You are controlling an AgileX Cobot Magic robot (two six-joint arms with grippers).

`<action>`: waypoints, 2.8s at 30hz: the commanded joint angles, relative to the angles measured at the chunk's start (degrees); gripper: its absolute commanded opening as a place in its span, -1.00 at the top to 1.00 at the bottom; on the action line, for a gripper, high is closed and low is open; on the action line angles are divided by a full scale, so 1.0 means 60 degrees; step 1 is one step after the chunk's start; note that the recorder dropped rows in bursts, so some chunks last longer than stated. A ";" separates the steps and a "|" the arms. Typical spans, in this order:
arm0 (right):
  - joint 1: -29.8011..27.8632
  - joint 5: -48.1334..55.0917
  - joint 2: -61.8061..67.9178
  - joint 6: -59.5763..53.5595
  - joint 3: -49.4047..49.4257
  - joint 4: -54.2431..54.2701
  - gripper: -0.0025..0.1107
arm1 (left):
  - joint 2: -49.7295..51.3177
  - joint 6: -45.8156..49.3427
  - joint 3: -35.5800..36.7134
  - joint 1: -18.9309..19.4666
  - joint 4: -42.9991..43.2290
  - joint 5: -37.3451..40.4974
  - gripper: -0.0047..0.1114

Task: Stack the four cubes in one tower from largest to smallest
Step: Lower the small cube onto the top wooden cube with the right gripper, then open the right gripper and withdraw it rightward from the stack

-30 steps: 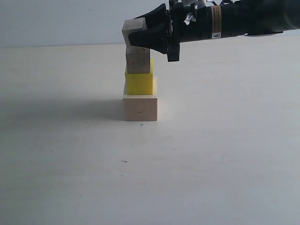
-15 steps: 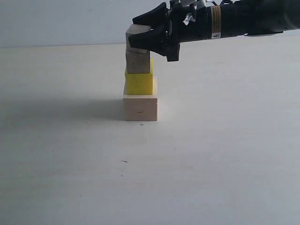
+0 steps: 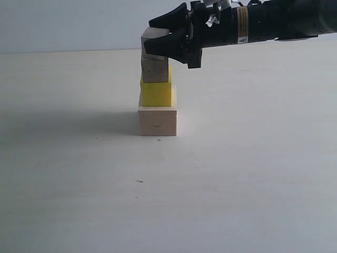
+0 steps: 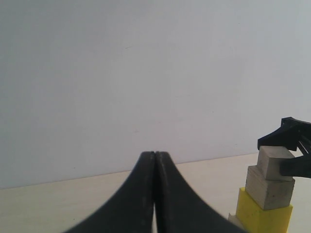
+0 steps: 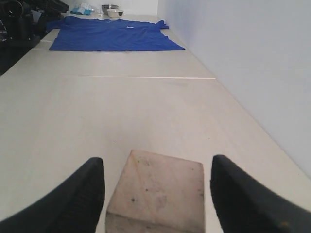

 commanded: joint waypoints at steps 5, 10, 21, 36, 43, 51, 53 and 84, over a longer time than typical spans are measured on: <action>0.0013 -0.0139 -0.0146 0.0172 -0.0097 0.0024 -0.13 | -0.0037 0.0014 0.0027 -0.0047 0.0043 0.0016 0.92; -0.0081 -0.0156 -0.0457 0.0321 -0.0097 0.0003 -0.13 | -0.0037 0.0014 0.0027 -0.0047 0.0043 0.0016 0.92; -0.0573 -0.0186 -0.1013 0.1808 -0.0097 -0.0432 -0.05 | -0.0037 0.0014 0.0027 -0.0047 0.0043 0.0016 0.92; -0.0573 0.1604 -0.1837 0.4610 -0.0039 -0.2234 0.96 | -0.0037 0.0014 0.0027 -0.0047 0.0043 0.0014 0.92; -0.0573 0.2476 -0.1837 0.5084 0.0401 -0.2234 0.96 | -0.0037 0.0014 0.0027 -0.0047 0.0043 0.0014 0.92; -0.0553 0.2151 -0.1820 0.4817 0.0661 -0.2234 0.96 | -0.0037 0.0014 0.0027 -0.0047 0.0043 0.0014 0.92; -0.0553 0.2006 -0.1820 0.4811 0.0661 -0.2234 0.96 | -0.0037 0.0014 0.0027 -0.0047 0.0043 0.0014 0.92; -0.0060 0.3316 -0.1654 0.4830 0.0661 -0.2150 0.96 | -0.0037 -0.0008 0.0027 -0.0047 0.0043 0.0014 0.92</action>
